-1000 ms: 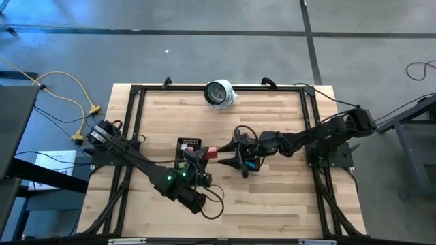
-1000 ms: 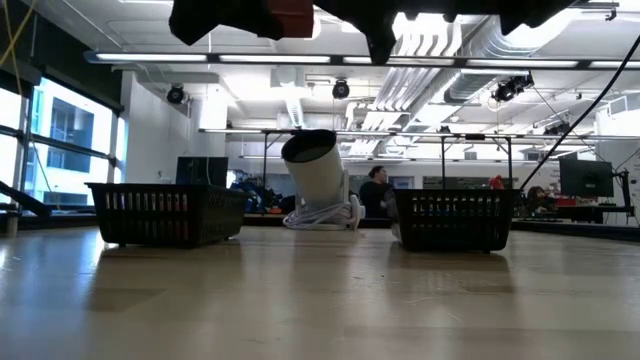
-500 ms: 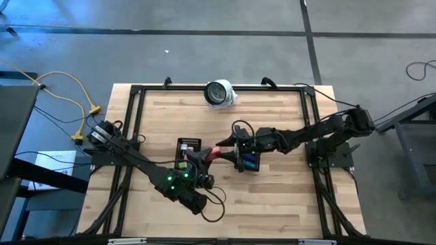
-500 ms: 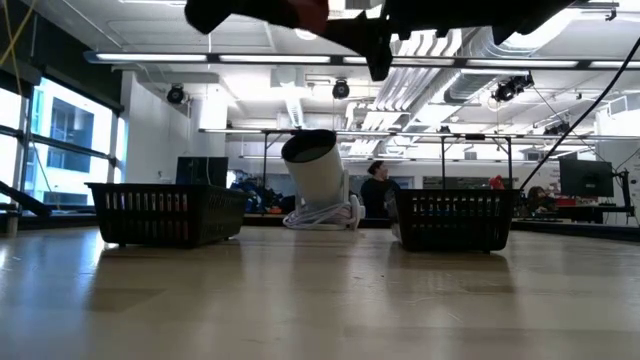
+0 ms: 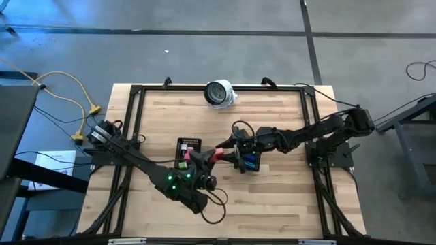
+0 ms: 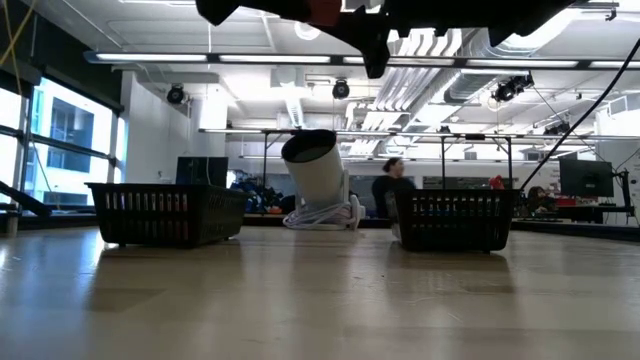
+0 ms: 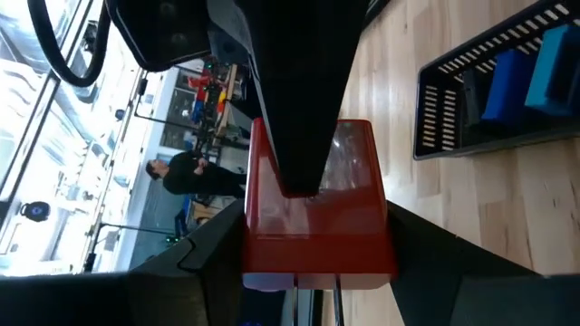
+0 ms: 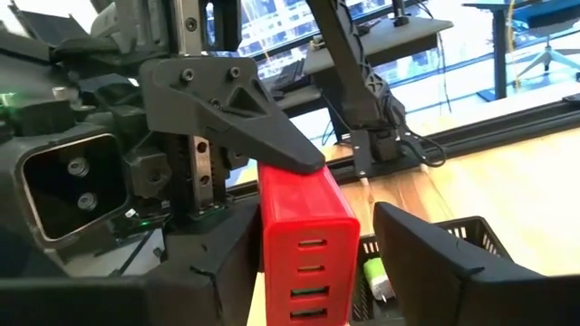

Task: Pick & Place Office items
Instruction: Put the red charger adapter into the left black bin

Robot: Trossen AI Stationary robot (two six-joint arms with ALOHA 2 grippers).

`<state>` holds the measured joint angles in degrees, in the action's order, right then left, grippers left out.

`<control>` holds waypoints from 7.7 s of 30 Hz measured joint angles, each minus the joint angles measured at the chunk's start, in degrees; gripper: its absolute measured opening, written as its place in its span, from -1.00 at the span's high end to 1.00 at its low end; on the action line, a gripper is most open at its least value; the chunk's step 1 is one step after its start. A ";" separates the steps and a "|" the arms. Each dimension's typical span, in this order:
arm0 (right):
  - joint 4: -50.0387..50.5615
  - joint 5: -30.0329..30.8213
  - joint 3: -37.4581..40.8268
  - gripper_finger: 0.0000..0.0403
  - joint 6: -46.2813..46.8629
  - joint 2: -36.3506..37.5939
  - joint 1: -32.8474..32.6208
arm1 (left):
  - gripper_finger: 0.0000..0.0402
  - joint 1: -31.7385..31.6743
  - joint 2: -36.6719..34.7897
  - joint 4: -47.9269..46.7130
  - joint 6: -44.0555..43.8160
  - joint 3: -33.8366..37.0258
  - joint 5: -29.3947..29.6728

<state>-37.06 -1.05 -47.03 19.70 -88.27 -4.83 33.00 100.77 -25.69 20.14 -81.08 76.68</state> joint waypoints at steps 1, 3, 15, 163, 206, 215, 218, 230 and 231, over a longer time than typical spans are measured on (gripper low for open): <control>-0.30 -0.62 0.00 0.00 0.00 0.00 0.02 | -0.01 -0.01 0.00 0.40 0.44 0.00 -0.10; -1.08 -2.02 0.02 0.03 -0.02 0.00 0.02 | -0.01 -0.01 -0.03 1.00 1.07 0.00 -0.88; -1.75 -5.47 0.09 0.46 0.39 -0.02 -0.01 | -0.01 -0.36 -0.09 2.41 2.47 0.00 -2.97; -46.16 6.63 3.85 0.48 -26.12 -9.55 -4.42 | -0.30 -24.21 -8.63 109.01 -18.45 43.12 -78.35; -43.21 5.84 4.11 0.48 -25.43 -9.68 -4.38 | 0.43 -24.25 -8.90 115.40 -15.17 42.77 -76.32; -45.30 5.15 3.98 0.48 -26.32 -9.60 -4.47 | 0.03 -23.17 -8.85 115.00 -11.38 42.82 -76.51; -45.88 5.19 3.98 0.48 -26.99 -9.57 -4.42 | -0.13 -22.74 -8.83 113.84 -11.38 42.84 -75.96; -46.50 5.35 3.98 0.48 -26.88 -9.57 -4.42 | -0.19 -22.85 -8.79 113.65 -12.90 42.84 -75.27; -46.53 5.30 3.98 0.48 -26.88 -9.57 -4.42 | -0.19 -22.85 -8.79 113.60 -12.90 42.84 -75.26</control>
<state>-83.59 4.26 -43.05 -7.18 -97.84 -9.26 10.15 91.98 87.91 7.25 -38.24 1.42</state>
